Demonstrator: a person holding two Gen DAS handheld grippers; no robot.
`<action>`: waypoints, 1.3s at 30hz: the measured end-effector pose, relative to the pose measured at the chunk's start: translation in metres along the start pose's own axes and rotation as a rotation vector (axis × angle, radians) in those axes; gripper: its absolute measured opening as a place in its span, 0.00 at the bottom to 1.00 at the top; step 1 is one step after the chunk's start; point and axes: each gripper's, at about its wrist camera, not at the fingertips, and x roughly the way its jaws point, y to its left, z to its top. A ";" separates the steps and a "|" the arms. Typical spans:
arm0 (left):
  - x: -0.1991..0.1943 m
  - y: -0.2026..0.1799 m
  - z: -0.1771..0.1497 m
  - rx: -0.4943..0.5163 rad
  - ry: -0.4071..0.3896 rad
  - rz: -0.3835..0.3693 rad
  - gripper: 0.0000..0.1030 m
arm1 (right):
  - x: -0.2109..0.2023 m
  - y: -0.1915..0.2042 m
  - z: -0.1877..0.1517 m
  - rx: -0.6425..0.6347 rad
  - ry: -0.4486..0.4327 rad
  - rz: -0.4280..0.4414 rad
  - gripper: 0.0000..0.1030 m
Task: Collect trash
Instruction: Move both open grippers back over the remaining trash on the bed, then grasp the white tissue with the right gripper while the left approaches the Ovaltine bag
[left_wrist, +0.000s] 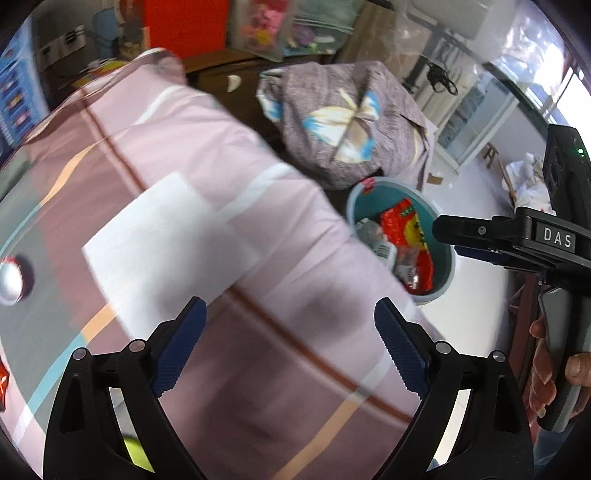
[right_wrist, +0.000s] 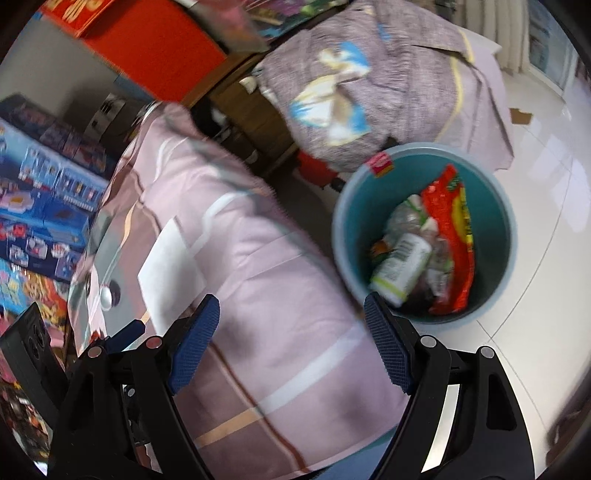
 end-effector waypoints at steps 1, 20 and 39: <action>-0.003 0.006 -0.002 -0.008 -0.003 0.004 0.90 | 0.002 0.007 -0.002 -0.011 0.005 0.000 0.75; -0.080 0.154 -0.076 -0.267 -0.091 0.112 0.93 | 0.059 0.146 -0.051 -0.243 0.147 -0.021 0.79; -0.089 0.231 -0.102 -0.400 -0.098 0.130 0.95 | 0.127 0.199 -0.040 -0.345 0.137 -0.106 0.79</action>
